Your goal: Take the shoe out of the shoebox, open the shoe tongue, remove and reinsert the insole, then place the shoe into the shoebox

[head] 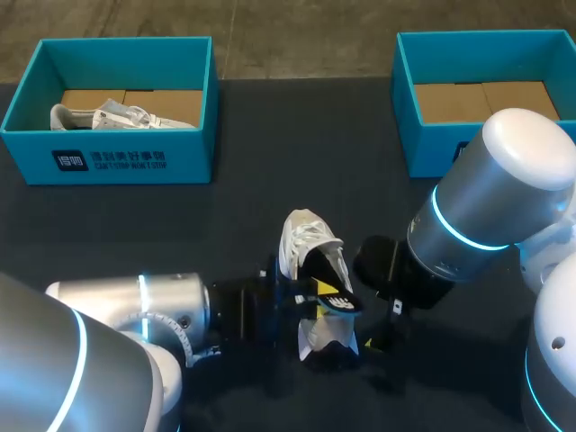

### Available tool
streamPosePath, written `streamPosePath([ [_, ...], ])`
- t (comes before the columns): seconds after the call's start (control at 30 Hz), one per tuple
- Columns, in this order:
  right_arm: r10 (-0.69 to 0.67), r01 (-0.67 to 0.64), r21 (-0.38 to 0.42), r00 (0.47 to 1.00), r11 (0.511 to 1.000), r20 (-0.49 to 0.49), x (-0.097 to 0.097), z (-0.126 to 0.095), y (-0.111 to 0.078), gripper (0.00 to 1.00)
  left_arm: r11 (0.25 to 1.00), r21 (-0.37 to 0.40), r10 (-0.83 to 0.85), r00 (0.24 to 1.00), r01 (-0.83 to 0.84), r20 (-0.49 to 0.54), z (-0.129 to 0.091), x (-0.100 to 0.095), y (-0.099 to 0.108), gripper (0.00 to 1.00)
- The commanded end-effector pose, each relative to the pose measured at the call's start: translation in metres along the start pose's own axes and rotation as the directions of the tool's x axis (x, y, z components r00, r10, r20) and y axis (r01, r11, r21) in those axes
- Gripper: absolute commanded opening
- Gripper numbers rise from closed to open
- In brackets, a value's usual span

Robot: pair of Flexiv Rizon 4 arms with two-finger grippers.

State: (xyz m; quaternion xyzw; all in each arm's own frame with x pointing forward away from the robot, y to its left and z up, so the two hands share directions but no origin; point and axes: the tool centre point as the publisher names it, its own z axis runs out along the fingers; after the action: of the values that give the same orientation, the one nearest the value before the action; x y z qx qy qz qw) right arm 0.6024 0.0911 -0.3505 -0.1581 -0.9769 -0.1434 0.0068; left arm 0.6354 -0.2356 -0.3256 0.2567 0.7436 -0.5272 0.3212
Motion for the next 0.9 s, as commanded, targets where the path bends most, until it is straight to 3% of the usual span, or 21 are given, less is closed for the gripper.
streamPosePath([
  [0.03, 0.0, 0.0, -0.003, 1.0, 1.0, -0.001, 0.001, 0.0, -0.001, 1.0, 1.0, -0.005, 0.004, 1.0, -0.004, -0.001, -0.004, 0.001, -0.005, 0.24],
  [0.2, 0.0, 0.0, -0.003, 1.0, 1.0, -0.001, 0.001, 0.0, -0.001, 1.0, 1.0, -0.006, 0.012, 1.0, -0.012, -0.008, -0.003, 0.002, -0.009, 0.22],
  [0.3, 0.0, 0.0, -0.003, 1.0, 1.0, -0.001, 0.001, 0.0, -0.001, 1.0, 1.0, -0.004, 0.019, 1.0, -0.019, -0.01, -0.002, 0.002, -0.011, 0.15],
  [0.4, 0.0, 0.0, -0.003, 1.0, 1.0, -0.001, 0.001, 0.0, -0.001, 1.0, 1.0, -0.002, 0.03, 1.0, -0.03, -0.008, -0.002, 0.002, -0.012, 0.0],
  [0.9, 0.0, 0.0, -0.003, 1.0, 1.0, -0.001, 0.001, 0.0, -0.001, 1.0, 0.998, -0.046, 0.051, 0.999, -0.052, -0.005, 0.001, 0.003, 0.011, 0.0],
])
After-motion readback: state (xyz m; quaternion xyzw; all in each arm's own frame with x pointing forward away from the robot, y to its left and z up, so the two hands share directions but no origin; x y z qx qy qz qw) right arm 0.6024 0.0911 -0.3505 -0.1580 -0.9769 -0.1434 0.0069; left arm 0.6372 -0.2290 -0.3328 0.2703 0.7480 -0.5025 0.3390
